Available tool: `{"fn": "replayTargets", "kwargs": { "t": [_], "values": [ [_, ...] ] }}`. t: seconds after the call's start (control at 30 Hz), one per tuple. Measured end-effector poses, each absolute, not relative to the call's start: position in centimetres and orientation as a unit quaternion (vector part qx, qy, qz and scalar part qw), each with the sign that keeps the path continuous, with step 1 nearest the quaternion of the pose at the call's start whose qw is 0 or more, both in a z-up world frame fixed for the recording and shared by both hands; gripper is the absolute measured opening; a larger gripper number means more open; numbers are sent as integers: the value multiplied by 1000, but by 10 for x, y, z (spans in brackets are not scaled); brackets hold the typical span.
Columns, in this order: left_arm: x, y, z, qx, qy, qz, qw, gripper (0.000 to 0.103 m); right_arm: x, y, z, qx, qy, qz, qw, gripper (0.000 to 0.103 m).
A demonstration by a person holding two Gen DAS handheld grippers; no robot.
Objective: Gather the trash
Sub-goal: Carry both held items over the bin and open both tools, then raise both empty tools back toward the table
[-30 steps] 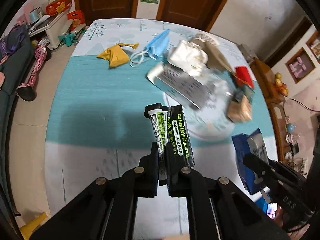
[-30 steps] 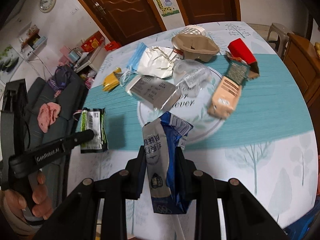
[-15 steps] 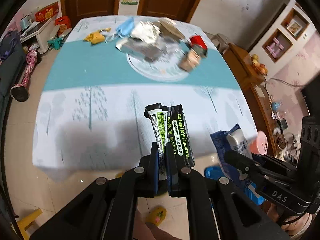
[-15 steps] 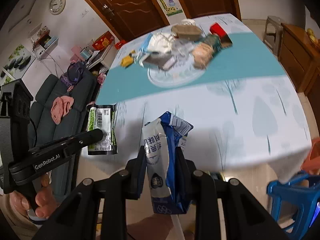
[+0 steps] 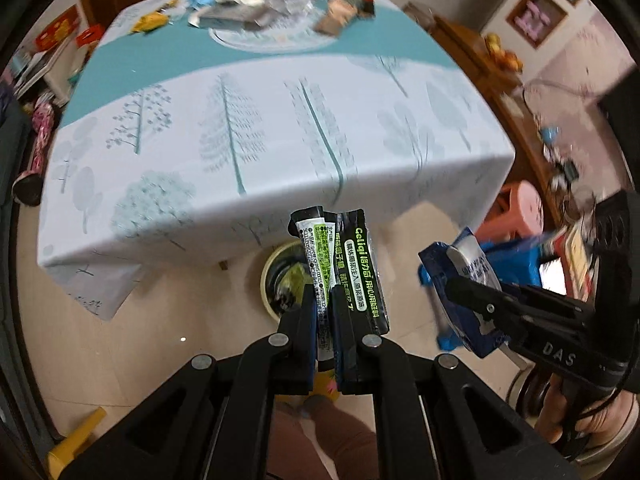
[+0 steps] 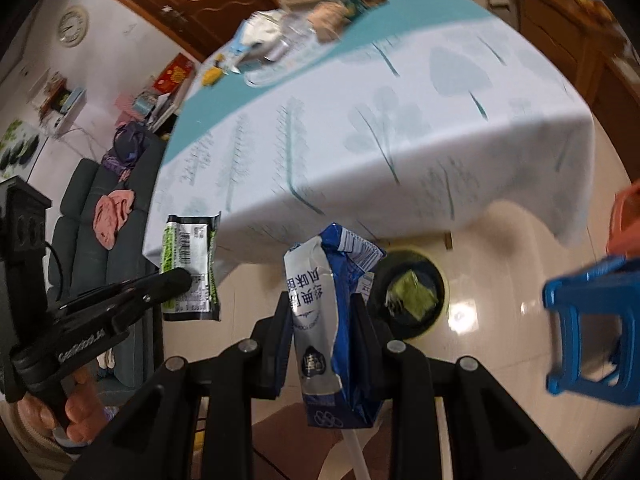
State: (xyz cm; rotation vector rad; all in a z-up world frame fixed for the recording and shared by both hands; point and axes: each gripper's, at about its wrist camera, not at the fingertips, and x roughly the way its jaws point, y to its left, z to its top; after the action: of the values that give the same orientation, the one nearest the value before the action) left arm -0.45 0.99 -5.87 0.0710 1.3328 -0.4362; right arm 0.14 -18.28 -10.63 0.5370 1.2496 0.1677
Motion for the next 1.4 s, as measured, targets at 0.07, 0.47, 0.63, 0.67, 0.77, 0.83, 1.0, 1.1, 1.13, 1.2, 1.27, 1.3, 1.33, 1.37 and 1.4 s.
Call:
{"fn": "replayTargets", "kwargs": {
  "t": [0.07, 0.47, 0.63, 0.67, 0.77, 0.83, 1.0, 1.1, 1.13, 1.2, 1.27, 1.3, 1.33, 1.37, 1.4],
  "values": [
    [-7, 6, -75, 43, 624, -206, 752, 5, -1, -185, -124, 264, 585, 64, 764, 27],
    [-7, -14, -221, 103, 662, -233, 705, 5, -1, -173, -267, 302, 631, -15, 715, 28],
    [-1, -24, -273, 117, 659, -235, 705, 6, 3, -171, -325, 304, 636, -34, 708, 29],
    [1, -26, -281, 122, 655, -234, 708, 8, 5, -170, -335, 306, 636, -36, 708, 29],
    [6, -28, -299, 131, 645, -235, 715, 21, 8, -173, -361, 313, 634, -40, 706, 29],
    [9, -29, -310, 136, 642, -234, 717, 35, 11, -173, -369, 315, 631, -46, 708, 34],
    [16, -25, -321, 138, 640, -220, 724, 56, 18, -174, -379, 302, 620, -56, 722, 58],
    [17, -22, -316, 134, 636, -212, 730, 63, 16, -173, -376, 299, 616, -61, 726, 58],
    [17, -19, -311, 132, 632, -211, 734, 66, 15, -172, -374, 297, 615, -62, 728, 58],
    [18, -13, -303, 127, 624, -208, 742, 71, 12, -169, -365, 286, 609, -66, 737, 58],
    [20, -8, -291, 119, 614, -206, 752, 76, 10, -166, -355, 275, 607, -63, 742, 58],
    [20, -5, -286, 117, 611, -204, 756, 79, 9, -165, -350, 269, 604, -65, 748, 58],
    [18, -2, -281, 115, 607, -202, 760, 80, 8, -165, -348, 265, 601, -66, 752, 58],
    [17, 2, -275, 113, 604, -198, 764, 80, 6, -164, -341, 260, 596, -67, 757, 58],
    [16, 3, -271, 111, 603, -195, 766, 81, 5, -162, -340, 256, 595, -68, 759, 58]
  ]
}}
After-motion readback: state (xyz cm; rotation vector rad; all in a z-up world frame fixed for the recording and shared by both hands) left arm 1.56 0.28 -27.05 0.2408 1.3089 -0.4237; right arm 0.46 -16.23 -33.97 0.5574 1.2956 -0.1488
